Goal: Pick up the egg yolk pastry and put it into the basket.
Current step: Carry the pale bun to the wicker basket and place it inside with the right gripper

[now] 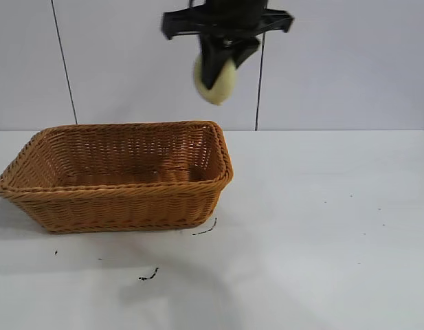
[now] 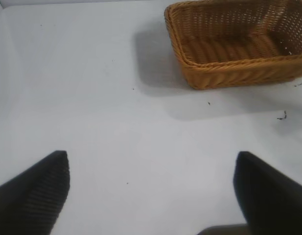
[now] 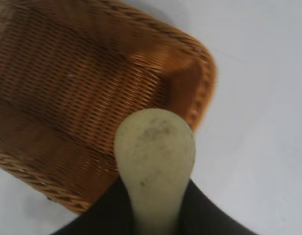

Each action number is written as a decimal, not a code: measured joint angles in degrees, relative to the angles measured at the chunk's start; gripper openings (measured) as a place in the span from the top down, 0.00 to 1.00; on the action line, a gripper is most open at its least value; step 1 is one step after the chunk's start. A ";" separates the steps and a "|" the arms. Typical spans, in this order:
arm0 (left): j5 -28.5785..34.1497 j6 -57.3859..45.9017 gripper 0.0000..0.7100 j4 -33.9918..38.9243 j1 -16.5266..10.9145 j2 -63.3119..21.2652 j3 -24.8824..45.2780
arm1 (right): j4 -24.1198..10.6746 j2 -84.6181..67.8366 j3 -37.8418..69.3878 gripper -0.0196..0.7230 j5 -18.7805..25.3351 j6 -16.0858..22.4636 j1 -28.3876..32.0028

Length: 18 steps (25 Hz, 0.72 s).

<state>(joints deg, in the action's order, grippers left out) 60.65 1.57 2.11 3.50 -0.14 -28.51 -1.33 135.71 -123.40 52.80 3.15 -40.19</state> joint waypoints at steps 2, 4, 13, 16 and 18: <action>0.00 0.00 0.02 0.00 0.00 0.00 0.00 | -0.49 3.27 0.00 0.81 -2.00 0.85 0.00; 0.00 0.00 0.02 0.00 0.00 0.00 0.00 | -1.26 5.57 0.00 0.81 -2.88 1.26 0.00; 0.00 0.00 0.02 0.00 0.00 0.00 0.00 | -2.02 5.11 0.00 0.16 -3.74 2.70 0.00; 0.00 0.00 0.02 0.00 0.00 0.00 0.00 | -2.99 1.83 0.00 0.06 -2.55 3.13 0.06; 0.00 0.00 0.02 0.00 0.00 0.00 0.00 | -3.10 -0.73 0.00 0.05 -0.74 3.19 0.38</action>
<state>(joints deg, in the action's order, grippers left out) 60.65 1.57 2.11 3.50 -0.14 -28.51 -4.43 134.97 -123.40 52.07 6.34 -39.81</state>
